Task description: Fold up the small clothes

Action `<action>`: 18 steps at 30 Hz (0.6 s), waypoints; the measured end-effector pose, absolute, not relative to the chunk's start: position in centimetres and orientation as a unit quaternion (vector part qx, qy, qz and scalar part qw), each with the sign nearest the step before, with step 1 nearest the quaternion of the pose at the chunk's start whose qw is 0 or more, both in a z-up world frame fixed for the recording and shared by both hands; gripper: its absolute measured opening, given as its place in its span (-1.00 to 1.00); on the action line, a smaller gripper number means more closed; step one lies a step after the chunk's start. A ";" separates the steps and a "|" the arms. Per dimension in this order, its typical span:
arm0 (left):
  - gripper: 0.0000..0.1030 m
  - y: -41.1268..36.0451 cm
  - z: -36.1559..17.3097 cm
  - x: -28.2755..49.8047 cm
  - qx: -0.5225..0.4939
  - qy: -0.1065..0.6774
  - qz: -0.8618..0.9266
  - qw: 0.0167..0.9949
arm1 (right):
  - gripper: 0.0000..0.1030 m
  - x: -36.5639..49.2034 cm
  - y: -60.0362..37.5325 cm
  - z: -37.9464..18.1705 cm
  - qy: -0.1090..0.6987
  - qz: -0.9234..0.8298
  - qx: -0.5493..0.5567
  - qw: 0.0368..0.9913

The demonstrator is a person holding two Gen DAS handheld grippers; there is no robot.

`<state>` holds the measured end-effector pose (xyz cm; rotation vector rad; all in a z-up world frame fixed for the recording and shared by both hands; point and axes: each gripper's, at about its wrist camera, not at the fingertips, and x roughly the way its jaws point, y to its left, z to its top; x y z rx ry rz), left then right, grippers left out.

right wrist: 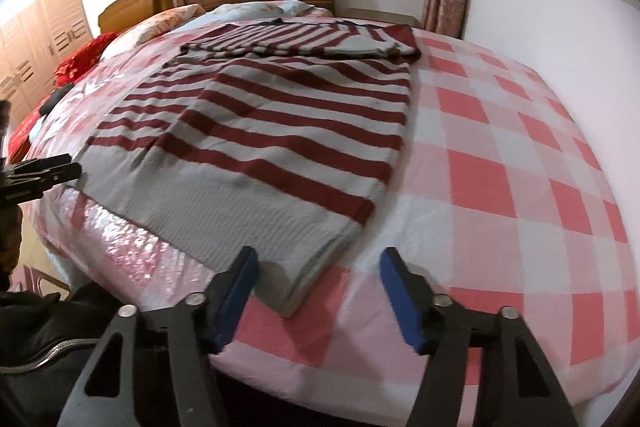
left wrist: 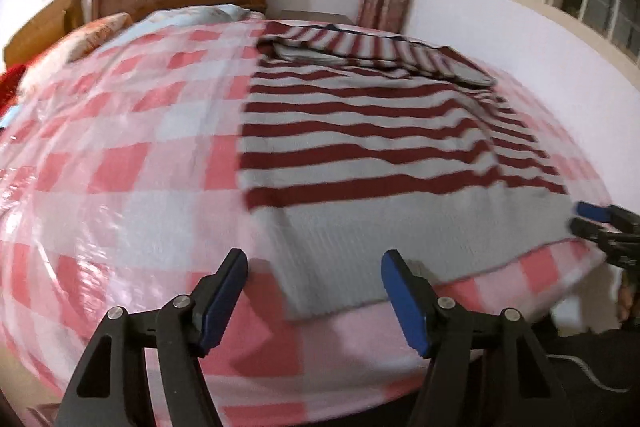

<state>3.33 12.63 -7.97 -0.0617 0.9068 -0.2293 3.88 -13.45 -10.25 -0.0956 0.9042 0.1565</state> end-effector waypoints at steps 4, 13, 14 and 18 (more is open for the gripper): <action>0.31 11.4 -8.0 2.9 -0.023 0.430 -0.110 0.896 | 1.00 3.7 -12.2 -10.3 0.434 0.089 -0.050 0.895; -0.25 12.3 -7.9 4.1 -0.077 0.430 -0.101 0.894 | 1.00 3.5 -11.5 -10.5 0.423 0.091 -0.046 0.901; -0.24 12.0 -7.9 4.0 -0.068 0.429 -0.095 0.896 | 1.00 3.5 -11.5 -10.4 0.422 0.090 -0.047 0.901; -0.19 11.1 -8.0 3.9 -0.041 0.428 -0.080 0.899 | 1.00 3.5 -11.6 -10.5 0.419 0.087 -0.043 0.903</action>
